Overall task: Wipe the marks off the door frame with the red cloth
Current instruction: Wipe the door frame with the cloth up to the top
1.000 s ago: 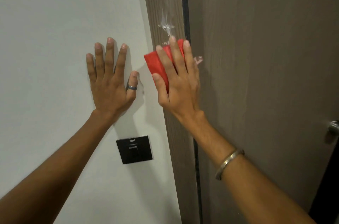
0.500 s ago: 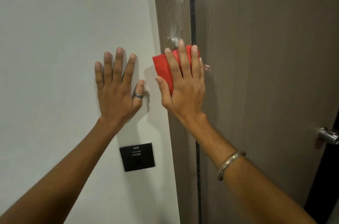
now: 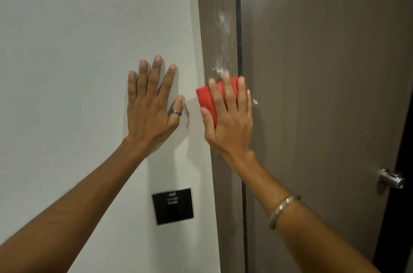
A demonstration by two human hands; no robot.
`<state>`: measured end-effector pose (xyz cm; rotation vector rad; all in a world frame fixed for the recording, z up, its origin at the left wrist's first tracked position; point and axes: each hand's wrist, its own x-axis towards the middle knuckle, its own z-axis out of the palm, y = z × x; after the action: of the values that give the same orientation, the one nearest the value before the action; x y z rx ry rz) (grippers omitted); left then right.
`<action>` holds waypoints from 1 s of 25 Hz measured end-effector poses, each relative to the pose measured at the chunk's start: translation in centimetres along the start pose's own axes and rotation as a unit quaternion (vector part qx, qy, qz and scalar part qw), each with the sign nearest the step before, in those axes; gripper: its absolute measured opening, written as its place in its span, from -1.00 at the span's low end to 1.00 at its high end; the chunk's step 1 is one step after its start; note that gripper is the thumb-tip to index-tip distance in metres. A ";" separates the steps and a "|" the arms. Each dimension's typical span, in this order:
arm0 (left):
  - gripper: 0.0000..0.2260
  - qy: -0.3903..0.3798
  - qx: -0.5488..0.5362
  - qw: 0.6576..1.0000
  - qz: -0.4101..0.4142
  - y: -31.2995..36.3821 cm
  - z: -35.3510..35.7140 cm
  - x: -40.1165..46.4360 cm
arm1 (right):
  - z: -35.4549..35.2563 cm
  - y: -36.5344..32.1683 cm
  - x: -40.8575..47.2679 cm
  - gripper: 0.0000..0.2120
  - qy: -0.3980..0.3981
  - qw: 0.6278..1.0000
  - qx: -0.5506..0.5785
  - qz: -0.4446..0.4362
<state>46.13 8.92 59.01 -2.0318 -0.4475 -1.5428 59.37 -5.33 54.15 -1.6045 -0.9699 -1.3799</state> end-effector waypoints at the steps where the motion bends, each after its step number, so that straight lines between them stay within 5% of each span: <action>1: -0.35 0.004 0.001 1.000 -0.002 -0.2 -0.2 1.4 | 0.0 -0.2 3.5 -0.38 0.014 1.000 -0.002 -0.001; 8: -0.33 -0.003 0.000 1.000 0.013 -0.1 -0.4 3.8 | -1.3 -0.3 3.9 -0.36 -0.013 0.999 -0.026 -0.034; 14: -0.31 0.020 -0.005 1.000 -0.018 0.6 -1.0 11.2 | -1.9 -1.0 17.7 -0.37 0.020 0.999 -0.022 -0.027; 20: -0.30 0.035 -0.006 0.999 -0.028 0.6 -0.8 10.5 | -0.9 -0.9 9.5 -0.38 0.023 1.000 -0.016 0.008; 25: -0.31 0.032 -0.015 0.998 -0.059 -0.5 -2.0 15.5 | -2.7 -1.7 24.5 -0.37 0.004 1.000 0.011 -0.004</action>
<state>48.77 7.16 74.36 -2.0044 -0.5313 -1.6898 59.59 -5.80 78.86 -1.5789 -0.9840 -1.3745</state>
